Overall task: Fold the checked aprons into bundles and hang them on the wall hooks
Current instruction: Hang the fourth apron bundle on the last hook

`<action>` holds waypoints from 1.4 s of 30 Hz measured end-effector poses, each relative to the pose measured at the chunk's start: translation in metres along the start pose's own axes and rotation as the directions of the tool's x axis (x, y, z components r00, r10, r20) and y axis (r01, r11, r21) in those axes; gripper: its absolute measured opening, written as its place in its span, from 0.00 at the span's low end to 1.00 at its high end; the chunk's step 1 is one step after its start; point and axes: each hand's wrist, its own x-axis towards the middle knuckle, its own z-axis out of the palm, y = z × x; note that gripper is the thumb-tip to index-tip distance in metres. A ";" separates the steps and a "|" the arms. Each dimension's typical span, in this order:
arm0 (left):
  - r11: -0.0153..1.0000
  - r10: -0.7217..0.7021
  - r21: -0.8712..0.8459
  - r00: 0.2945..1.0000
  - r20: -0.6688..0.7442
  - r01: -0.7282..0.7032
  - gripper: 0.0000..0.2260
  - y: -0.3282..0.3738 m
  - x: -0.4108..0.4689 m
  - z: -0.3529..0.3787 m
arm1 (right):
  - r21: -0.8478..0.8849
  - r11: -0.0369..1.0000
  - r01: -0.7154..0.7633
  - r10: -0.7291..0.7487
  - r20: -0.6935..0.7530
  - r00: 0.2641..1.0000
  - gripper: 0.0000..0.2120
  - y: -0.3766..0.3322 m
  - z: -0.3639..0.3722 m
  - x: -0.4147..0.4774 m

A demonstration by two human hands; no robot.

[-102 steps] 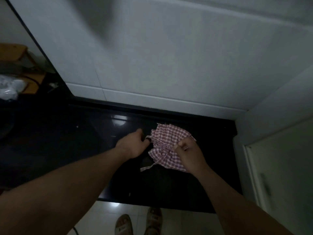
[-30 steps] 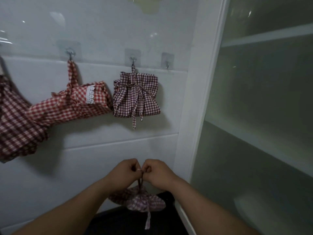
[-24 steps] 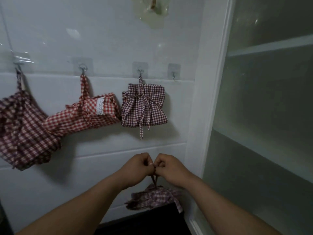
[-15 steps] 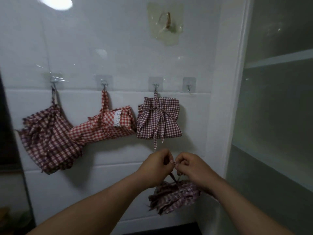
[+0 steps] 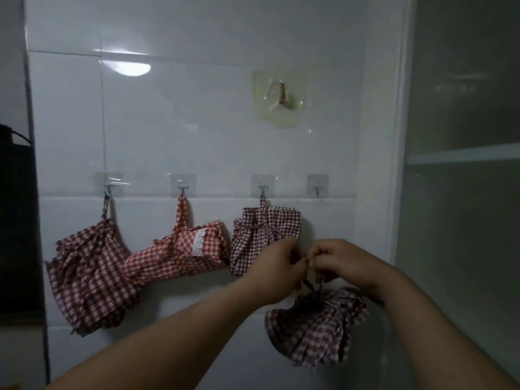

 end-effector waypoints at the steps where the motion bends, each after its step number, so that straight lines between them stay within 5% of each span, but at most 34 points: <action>1: 0.998 -0.029 -0.046 0.999 0.022 0.030 0.04 0.008 0.009 -0.001 | 0.000 1.000 -0.019 0.019 -0.020 1.000 0.05 -0.004 -0.009 0.003; 6: 0.987 -0.124 -0.094 0.988 0.091 0.133 0.04 0.032 0.054 0.011 | 0.035 0.992 -0.117 0.122 -0.204 0.971 0.03 -0.011 -0.042 0.016; 13: 0.984 0.008 0.179 0.986 -0.166 0.022 0.02 0.033 0.112 0.016 | -0.108 0.981 -0.162 0.073 -0.563 0.823 0.04 -0.001 -0.045 0.055; 18: 0.923 0.112 0.386 0.963 -0.246 -0.009 0.02 0.023 0.132 0.011 | -0.138 0.988 -0.075 -0.037 -0.667 0.745 0.03 0.000 -0.041 0.081; 24: 0.897 0.259 0.434 0.891 -0.374 -0.079 0.05 0.019 0.144 0.011 | -0.152 0.986 0.068 -0.158 -0.724 0.672 0.02 -0.005 -0.049 0.091; 34: 0.790 0.303 0.612 0.883 -0.360 -0.021 0.07 0.023 0.159 0.003 | -0.193 0.979 -0.065 -0.086 -0.681 0.727 0.03 -0.013 -0.061 0.109; 42: 0.642 0.399 0.754 0.901 -0.169 -0.143 0.13 0.006 0.138 0.016 | -0.320 0.920 -0.226 0.002 -0.572 0.820 0.06 0.019 -0.049 0.100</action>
